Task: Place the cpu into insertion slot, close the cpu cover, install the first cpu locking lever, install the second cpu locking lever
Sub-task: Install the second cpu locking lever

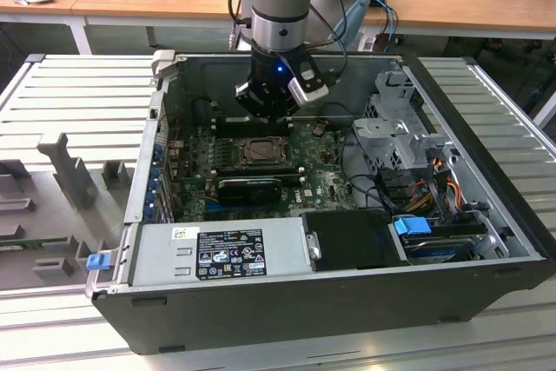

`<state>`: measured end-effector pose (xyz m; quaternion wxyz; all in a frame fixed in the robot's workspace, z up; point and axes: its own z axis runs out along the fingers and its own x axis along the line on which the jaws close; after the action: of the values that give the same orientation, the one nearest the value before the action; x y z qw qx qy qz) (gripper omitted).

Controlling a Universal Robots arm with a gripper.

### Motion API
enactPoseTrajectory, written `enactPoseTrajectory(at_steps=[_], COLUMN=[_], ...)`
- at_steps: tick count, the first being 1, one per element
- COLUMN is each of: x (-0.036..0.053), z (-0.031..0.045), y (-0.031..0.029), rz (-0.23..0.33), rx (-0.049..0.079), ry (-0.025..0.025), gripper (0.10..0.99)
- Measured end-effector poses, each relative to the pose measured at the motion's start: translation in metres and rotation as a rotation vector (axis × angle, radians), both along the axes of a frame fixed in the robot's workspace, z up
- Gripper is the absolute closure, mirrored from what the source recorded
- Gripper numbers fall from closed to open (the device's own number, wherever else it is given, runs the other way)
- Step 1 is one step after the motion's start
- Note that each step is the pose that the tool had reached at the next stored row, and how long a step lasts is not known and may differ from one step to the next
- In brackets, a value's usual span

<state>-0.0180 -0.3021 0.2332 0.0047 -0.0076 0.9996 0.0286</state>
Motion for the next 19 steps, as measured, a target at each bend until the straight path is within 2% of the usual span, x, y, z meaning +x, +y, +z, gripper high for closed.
enactPoseTrajectory(at_steps=[5,9,10,11,12,14,17,19], x=[0.0000,0.0000,0.0000,-0.0001,0.0000,0.0000,-0.0006,-0.0006], z=[0.0001,-0.0001,-0.0001,0.0026,0.0104,0.0107,0.0105,0.0093], y=[-0.0053,-0.0129,-0.0175,-0.0196,-0.0196,-0.0208,-0.0276,-0.0354], rz=[0.000,0.000,0.000,0.000,0.000,0.000,0.000,0.000], rx=[0.000,0.000,0.000,0.000,0.000,0.000,0.000,0.000], ry=[0.0000,0.0000,0.0000,0.0000,0.0000,-0.0001,0.0001,0.0003], gripper=[0.980,0.980,0.980,0.980,0.980,0.980,0.980,0.980])
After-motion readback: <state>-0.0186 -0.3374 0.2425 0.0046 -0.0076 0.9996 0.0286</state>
